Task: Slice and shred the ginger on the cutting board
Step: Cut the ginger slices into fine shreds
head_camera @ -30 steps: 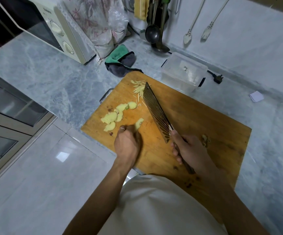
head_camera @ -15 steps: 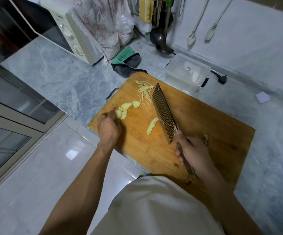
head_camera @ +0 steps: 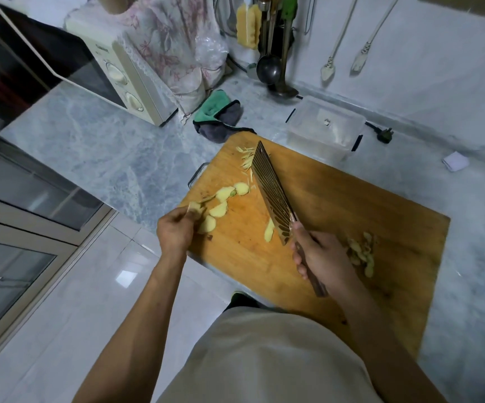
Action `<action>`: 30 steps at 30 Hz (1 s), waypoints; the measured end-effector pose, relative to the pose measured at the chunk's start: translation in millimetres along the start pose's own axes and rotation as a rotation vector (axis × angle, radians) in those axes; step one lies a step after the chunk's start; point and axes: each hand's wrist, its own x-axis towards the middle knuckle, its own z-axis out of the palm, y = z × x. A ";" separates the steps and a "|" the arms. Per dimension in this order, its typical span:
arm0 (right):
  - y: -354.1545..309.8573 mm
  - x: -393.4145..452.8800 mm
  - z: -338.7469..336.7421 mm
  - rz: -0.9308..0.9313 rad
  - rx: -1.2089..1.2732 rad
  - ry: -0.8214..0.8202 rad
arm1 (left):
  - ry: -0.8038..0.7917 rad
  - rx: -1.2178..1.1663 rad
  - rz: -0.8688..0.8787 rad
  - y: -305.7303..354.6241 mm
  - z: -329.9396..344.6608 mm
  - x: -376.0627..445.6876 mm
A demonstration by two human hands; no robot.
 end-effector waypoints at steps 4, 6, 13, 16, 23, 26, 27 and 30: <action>-6.3 4.6 12.5 0.008 -0.001 0.031 | -0.027 -0.024 -0.061 0.4 -3.7 5.8; -7.9 5.3 15.8 0.014 -0.010 0.042 | -0.073 0.036 -0.001 -0.1 -3.4 -0.6; -6.2 5.5 21.3 0.029 -0.052 0.095 | -0.161 0.226 0.196 -13.5 3.2 -16.4; -3.9 5.4 22.5 0.027 -0.049 0.115 | -0.123 0.301 0.271 -7.7 1.6 -13.1; -2.6 2.9 29.3 0.006 -0.019 0.158 | -0.182 0.459 0.435 -1.4 3.7 17.5; -2.7 2.6 31.8 -0.013 -0.021 0.177 | -0.243 0.602 0.477 6.3 14.7 32.0; -3.0 3.3 32.3 -0.016 -0.024 0.182 | -0.261 0.656 0.467 9.7 18.7 35.7; -4.9 4.2 32.3 -0.029 -0.031 0.186 | -0.286 0.723 0.466 20.9 26.8 39.7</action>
